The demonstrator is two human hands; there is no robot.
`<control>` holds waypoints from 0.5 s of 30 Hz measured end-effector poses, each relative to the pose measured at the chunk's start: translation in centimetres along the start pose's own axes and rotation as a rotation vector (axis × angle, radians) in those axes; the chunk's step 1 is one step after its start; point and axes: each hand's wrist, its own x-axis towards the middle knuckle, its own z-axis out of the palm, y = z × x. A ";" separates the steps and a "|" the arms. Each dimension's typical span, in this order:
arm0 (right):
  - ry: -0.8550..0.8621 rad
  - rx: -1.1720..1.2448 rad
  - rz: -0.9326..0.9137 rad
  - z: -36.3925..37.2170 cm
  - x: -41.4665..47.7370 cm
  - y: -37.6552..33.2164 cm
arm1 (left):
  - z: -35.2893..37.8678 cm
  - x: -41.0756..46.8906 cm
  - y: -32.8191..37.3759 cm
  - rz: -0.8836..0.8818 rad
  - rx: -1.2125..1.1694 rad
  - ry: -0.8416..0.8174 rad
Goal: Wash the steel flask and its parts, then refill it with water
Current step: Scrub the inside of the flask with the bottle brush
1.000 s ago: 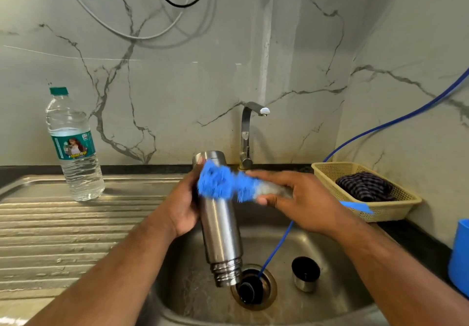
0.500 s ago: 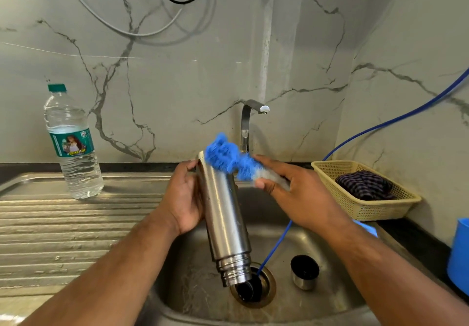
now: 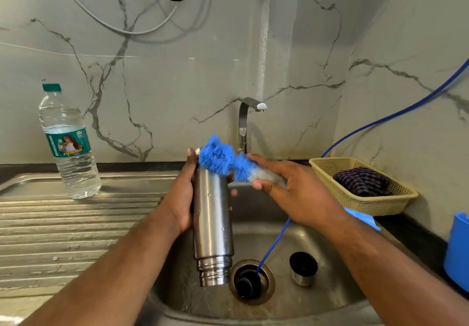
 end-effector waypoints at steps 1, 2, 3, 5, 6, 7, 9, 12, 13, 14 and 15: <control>-0.022 -0.005 0.002 -0.1 0.0 0.0 | 0.1 -0.1 0.0 0.002 0.007 0.002; -0.072 -0.008 -0.015 -0.2 -0.1 0.0 | 0.1 0.0 0.0 0.007 0.013 0.020; -0.121 -0.013 -0.030 -0.3 -0.2 0.0 | 0.3 -0.1 0.0 0.009 0.016 0.061; -0.092 -0.011 -0.032 -0.5 -0.1 0.1 | 0.3 -0.1 0.1 0.006 -0.017 0.081; -0.038 -0.013 -0.023 -0.7 0.0 0.2 | 0.3 -0.1 0.1 -0.004 -0.027 0.091; -0.020 -0.015 -0.009 -0.8 0.0 0.3 | 0.5 -0.3 0.1 -0.007 -0.038 0.102; -0.109 0.016 -0.009 -0.8 -0.1 0.3 | 0.5 -0.5 0.2 -0.007 -0.029 0.136; -0.112 0.013 -0.021 -0.8 0.0 0.6 | 0.4 -0.4 0.1 0.001 -0.014 0.141; -0.083 -0.016 -0.012 -0.9 0.1 0.6 | 0.4 -0.3 0.0 -0.006 -0.015 0.142; -0.094 -0.031 -0.001 -0.8 0.1 0.7 | 0.4 -0.3 0.0 -0.002 -0.016 0.140; -0.138 -0.019 0.005 -0.8 0.0 0.6 | 0.5 -0.5 0.0 0.003 -0.006 0.133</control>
